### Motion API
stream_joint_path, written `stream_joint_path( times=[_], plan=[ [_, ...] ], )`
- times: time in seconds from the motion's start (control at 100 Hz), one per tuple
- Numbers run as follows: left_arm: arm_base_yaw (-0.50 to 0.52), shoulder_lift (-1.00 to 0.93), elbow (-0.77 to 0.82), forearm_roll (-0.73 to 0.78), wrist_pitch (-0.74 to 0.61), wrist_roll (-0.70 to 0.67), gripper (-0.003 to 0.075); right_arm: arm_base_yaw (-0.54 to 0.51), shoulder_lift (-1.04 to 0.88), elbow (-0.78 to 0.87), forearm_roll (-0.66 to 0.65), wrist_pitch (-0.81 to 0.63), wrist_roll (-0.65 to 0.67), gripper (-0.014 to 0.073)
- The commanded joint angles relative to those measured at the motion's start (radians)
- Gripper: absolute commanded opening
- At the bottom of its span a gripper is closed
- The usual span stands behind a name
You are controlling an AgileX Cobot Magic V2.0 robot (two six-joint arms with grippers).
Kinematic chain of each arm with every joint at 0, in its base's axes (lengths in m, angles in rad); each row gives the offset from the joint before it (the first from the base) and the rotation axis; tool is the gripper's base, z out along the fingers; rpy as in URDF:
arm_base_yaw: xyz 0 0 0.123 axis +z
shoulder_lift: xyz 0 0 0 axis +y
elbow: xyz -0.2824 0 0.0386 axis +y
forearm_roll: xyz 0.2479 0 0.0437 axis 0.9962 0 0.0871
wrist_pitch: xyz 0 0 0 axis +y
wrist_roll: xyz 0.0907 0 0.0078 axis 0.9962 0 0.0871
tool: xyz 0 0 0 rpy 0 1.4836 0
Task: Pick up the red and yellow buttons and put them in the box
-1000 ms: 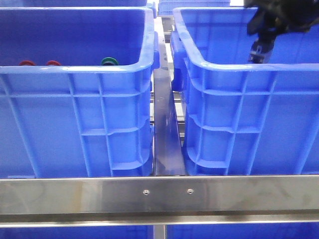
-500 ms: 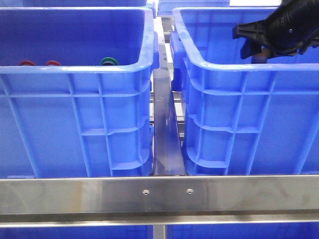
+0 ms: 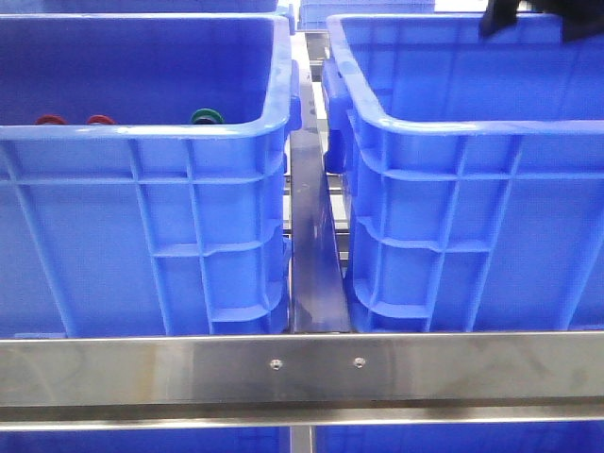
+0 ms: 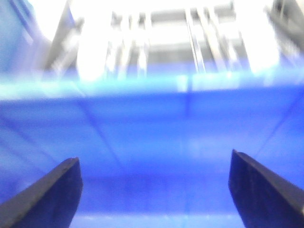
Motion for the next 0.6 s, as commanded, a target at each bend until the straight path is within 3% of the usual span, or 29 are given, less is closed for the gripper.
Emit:
stream_joint_path(
  times=[0.0, 0.59],
  plan=[
    [0.0, -0.004, -0.027, -0.001, -0.081, -0.013, 0.0663, -0.006, -0.122, 0.011, -0.002, 0.036, -0.012, 0.0647],
    [0.0, -0.004, -0.027, -0.001, -0.081, -0.013, 0.0663, -0.006, -0.751, 0.513, -0.006, 0.053, -0.012, 0.0646]
  ],
)
